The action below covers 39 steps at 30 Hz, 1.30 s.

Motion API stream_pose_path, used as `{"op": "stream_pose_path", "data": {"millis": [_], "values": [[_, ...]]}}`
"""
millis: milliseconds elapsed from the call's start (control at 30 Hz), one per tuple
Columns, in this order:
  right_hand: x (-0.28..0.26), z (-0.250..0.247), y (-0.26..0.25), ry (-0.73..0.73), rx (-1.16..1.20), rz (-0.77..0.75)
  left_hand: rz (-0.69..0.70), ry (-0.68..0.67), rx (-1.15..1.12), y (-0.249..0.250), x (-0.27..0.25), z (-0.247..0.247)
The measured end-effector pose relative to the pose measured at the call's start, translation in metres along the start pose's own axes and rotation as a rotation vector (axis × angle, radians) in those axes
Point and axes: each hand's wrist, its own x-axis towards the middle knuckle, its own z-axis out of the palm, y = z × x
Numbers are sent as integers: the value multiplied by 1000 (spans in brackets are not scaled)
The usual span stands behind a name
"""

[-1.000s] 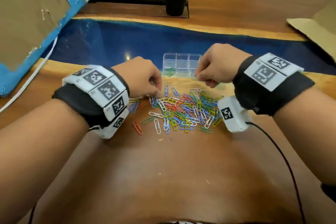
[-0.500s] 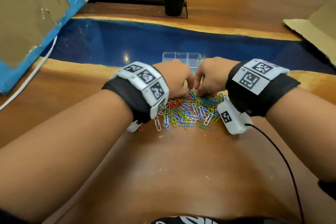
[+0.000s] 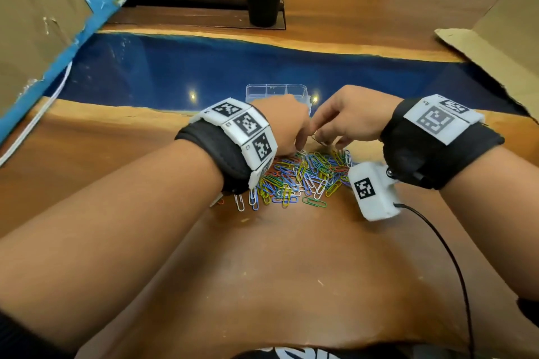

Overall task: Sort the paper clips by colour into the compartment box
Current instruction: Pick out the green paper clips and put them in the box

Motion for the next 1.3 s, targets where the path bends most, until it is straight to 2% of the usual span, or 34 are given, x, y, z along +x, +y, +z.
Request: {"op": "stream_pose_path", "data": {"millis": [200,367,433,500,600,767,833,967,1100,1300], "values": [[-10,-1,8,-80,213,40,7,6,-8,-3,-5,-2],[-9,-3,14,25,273,148,-37,74,-149,-5,-11,-4],[-8,-4,16,50,284,196,-66,56,-202,-5,-13,-5],[-9,-4,20,54,135,176,-94,5,-229,-6,-15,-4],[-13,-1,26,59,-289,111,-147,-36,-260,-6,-14,-2],[-14,1,30,71,-330,133,-209,-75,-221,3,-6,-2],[-15,1,29,61,-333,133,-182,-102,-201,8,-1,-1],[-18,2,27,37,-351,163,-81,-37,-148,15,3,3],[-22,3,26,22,-332,194,24,-72,-81,24,6,4],[-27,-2,23,40,-178,173,69,-46,4,33,8,3]]}}
